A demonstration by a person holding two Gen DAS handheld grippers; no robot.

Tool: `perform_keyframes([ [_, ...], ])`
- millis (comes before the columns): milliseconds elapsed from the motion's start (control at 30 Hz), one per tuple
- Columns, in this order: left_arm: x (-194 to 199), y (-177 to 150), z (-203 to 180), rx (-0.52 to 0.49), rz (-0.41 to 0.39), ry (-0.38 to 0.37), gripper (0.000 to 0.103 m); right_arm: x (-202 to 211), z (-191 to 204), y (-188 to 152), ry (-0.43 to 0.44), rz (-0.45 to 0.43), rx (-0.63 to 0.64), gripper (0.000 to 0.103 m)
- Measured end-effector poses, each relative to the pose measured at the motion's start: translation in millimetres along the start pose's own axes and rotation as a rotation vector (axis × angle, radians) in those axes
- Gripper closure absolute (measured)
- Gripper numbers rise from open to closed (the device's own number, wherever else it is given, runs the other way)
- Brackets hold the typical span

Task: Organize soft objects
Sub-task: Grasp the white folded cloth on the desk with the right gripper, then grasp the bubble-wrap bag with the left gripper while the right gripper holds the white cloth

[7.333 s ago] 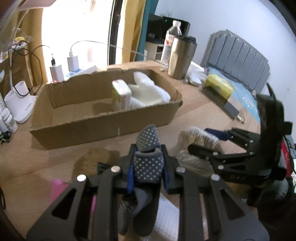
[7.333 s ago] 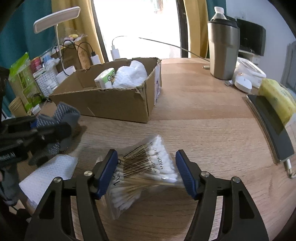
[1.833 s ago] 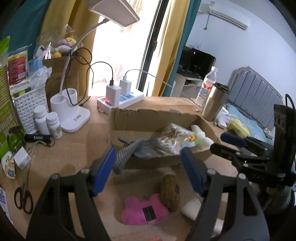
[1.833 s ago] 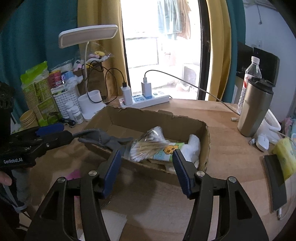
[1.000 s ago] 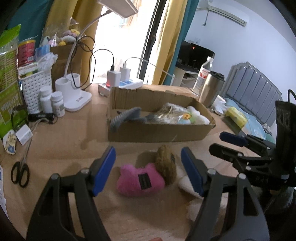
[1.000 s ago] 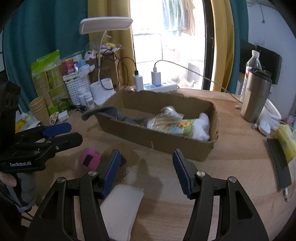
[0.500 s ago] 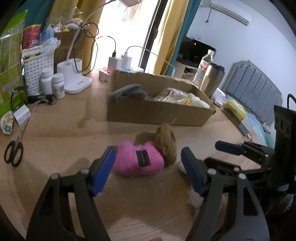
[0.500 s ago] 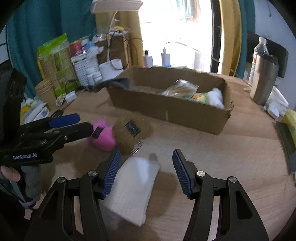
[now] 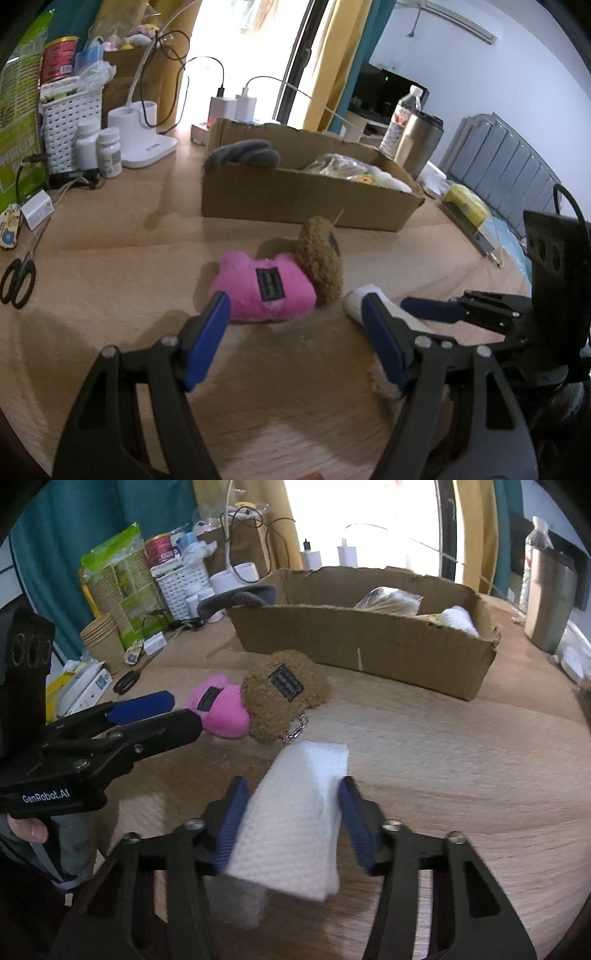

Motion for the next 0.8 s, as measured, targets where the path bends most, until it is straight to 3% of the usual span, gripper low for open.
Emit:
perform_keyframes([
  [67,0,0,-3,-0.008,0.003,0.002,0.028,-1,1,-1,0.017,0.007,0.004,0.083],
  [133,0,-1,-6,-0.014,0.007,0.004,0.028,-1,3,-2,0.026,0.001,0.012,0.088],
  [467,0,-5,-33,-0.059,0.024,-0.008,0.028,30,-10,4,0.027,-0.112,-0.001,0.088],
  [800,0,-10,-80,-0.141,0.037,-0.065,0.028,61,-32,1,-0.009,-0.192,-0.041,0.088],
])
Point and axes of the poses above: each gripper's, at about its wrist camera, not at the fingertips, and x roughly against the way its jaws point, z to its left, y to its top, the point moved 6 cm from there along -x, roughly the way its jaws point, and after that the axes turned 10 degrees about y, right-handed, at the moved point
